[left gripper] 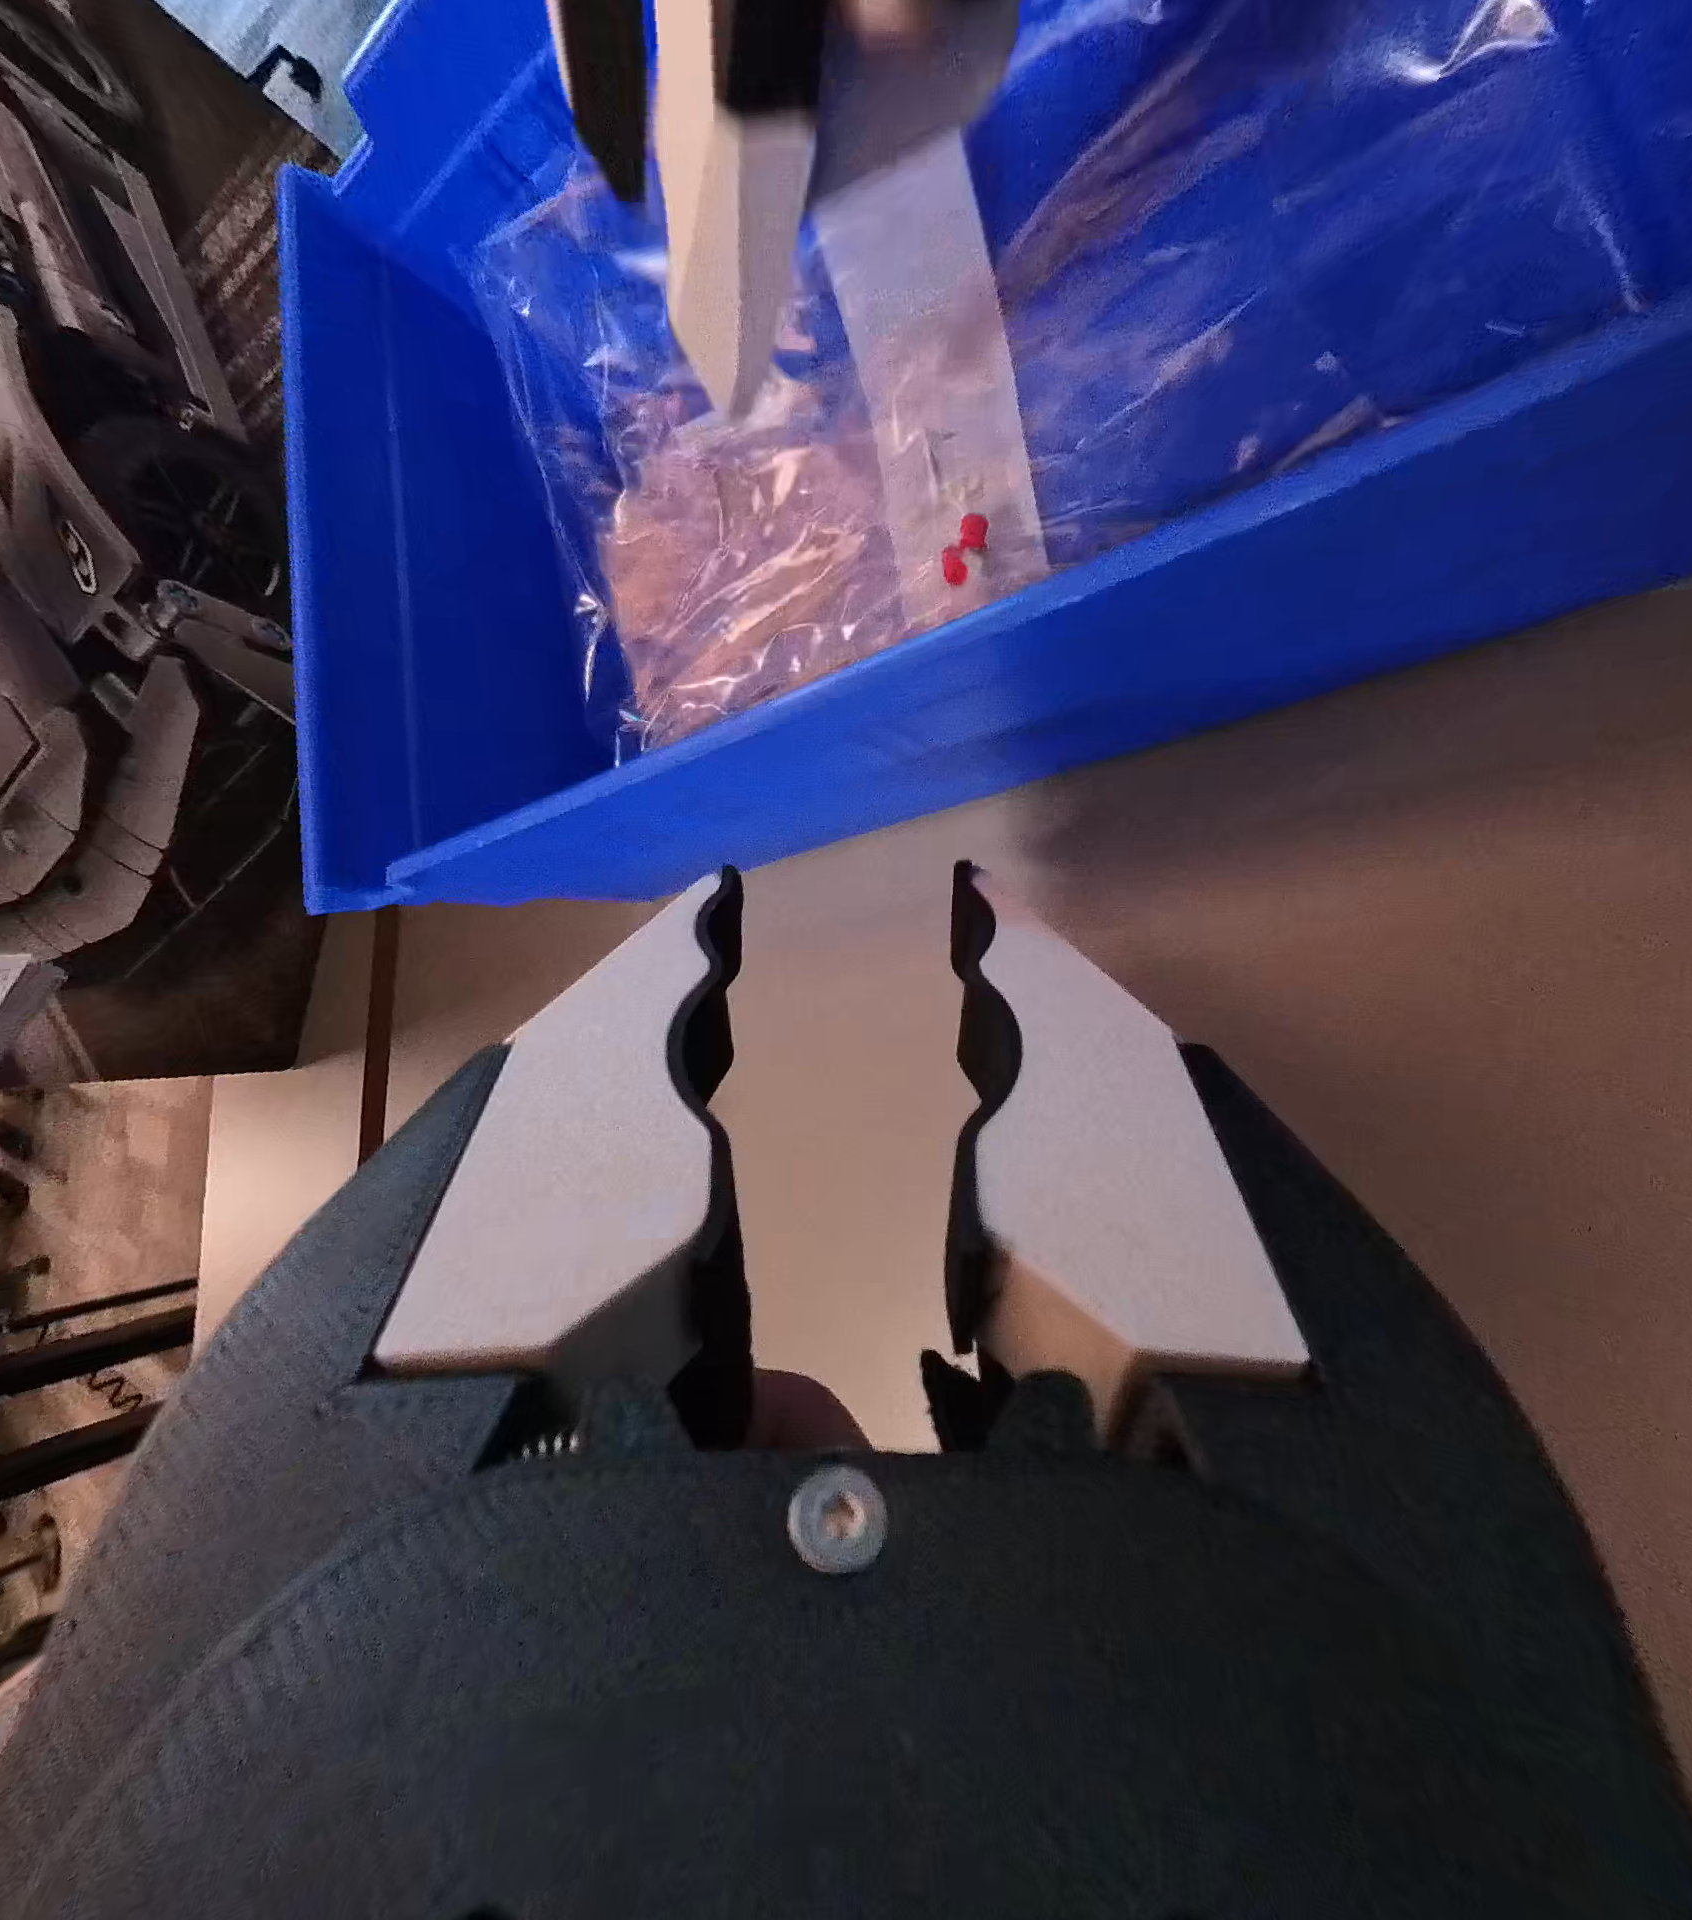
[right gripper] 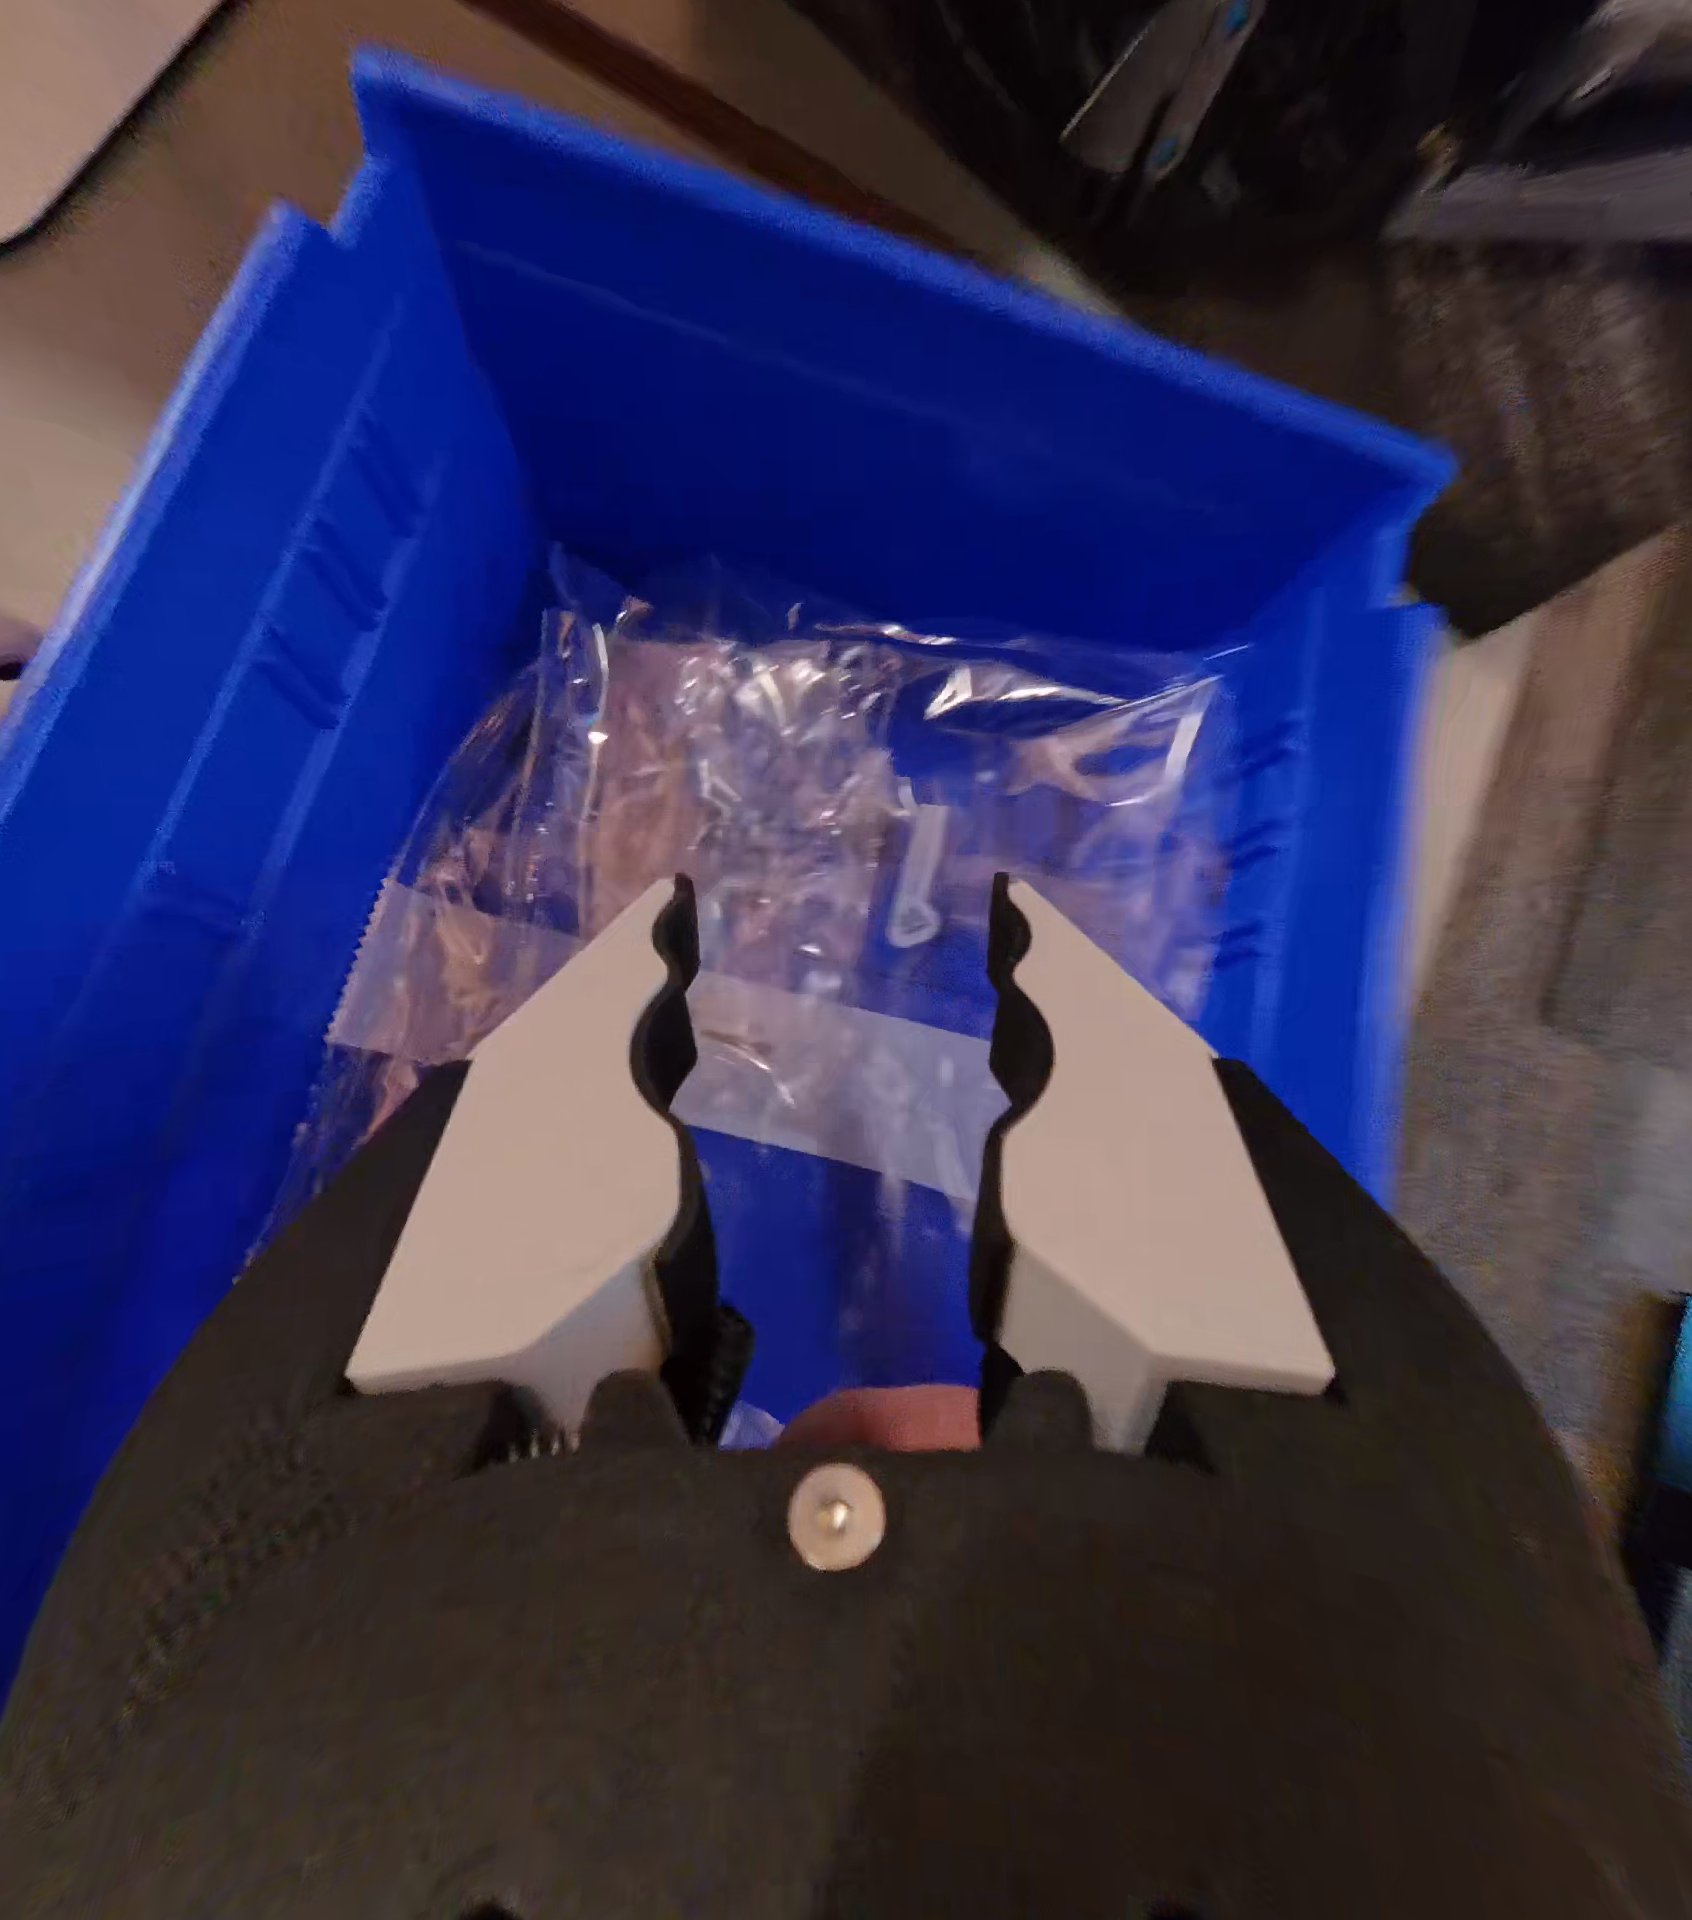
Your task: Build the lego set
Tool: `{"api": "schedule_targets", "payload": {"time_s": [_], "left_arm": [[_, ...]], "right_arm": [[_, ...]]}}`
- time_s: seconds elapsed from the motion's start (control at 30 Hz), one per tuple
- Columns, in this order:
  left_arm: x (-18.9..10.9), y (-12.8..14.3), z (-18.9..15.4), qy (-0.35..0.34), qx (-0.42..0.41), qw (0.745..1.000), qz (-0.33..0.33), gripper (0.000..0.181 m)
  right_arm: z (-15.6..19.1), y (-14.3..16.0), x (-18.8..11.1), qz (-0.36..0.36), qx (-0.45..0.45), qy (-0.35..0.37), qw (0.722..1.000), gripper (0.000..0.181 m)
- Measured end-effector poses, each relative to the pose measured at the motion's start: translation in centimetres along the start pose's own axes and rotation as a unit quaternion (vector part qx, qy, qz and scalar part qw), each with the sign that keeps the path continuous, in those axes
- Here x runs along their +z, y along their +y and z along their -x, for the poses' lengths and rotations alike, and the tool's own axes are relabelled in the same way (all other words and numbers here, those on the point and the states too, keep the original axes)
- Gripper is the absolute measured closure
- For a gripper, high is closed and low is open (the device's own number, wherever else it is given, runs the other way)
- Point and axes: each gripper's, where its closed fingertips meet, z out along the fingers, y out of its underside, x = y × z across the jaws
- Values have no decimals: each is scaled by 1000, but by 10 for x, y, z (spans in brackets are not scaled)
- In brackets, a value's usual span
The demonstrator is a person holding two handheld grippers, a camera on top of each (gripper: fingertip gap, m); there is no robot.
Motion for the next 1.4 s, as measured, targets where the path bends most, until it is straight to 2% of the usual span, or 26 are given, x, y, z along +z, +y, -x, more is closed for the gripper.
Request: {"api": "schedule_targets", "payload": {"time_s": [0.03, 0.1, 0.17, 0.27, 0.37, 0.43, 0.53, 0.73, 0.83, 0.9, 0.93, 1.03, 1.13, 1.2, 1.3, 1.4], "left_arm": [[2, 1, 1, 0, -4, 1000, 4, 143], [6, 1, 1, 2, -14, 1000, 6, 143], [9, -2, 1, 4, -27, 1000, 2, 142], [15, -7, 0, 6, -38, 999, -5, 143], [22, -11, 4, 2, -52, 999, -7, 144], [25, -13, 8, -3, -59, 998, -10, 144], [30, -12, 13, -6, -55, 998, -5, 146], [42, -7, 32, -12, -55, 998, 1, 153], [51, -1, 47, -16, -61, 998, 12, 159], [54, 3, 52, -15, -66, 998, 13, 154], [51, 6, 55, -20, -67, 997, 17, 152], [28, 17, 59, -35, -72, 997, 16, 146], [-18, 36, 64, -68, -81, 994, 10, 143], [-59, 59, 71, -105, -96, 990, 9, 143], [-130, 127, 89, -183, -118, 975, 51, 145], [-206, 226, 109, -264, -159, 942, 131, 145]], "right_arm": [[-9, -5, -14, -15, -9, 23, 1000, 128], [-34, -2, -42, -16, -40, 72, 996, 128], [-55, 12, -58, -3, -39, 79, 996, 127], [-74, 51, -58, 60, -26, 62, 996, 131], [-67, 77, -45, 90, -6, 3, 996, 139], [-62, 86, -36, 97, 6, -21, 995, 152], [-60, 90, -34, 95, 30, -33, 994, 167], [-66, 81, -24, 74, 77, -11, 994, 170], [-70, 74, -16, 65, 89, 1, 994, 156], [-71, 70, -15, 54, 92, 6, 994, 144], [-77, 68, -18, 46, 89, 31, 994, 138], [-91, 55, -38, 0, 73, 93, 993, 123], [-92, 24, -75, -90, 44, 152, 983, 113], [-66, -5, -100, -174, 34, 126, 976, 116], [-16, -36, -128, -264, -4, 77, 961, 126], [40, -53, -137, -306, -46, 27, 951, 134]]}}
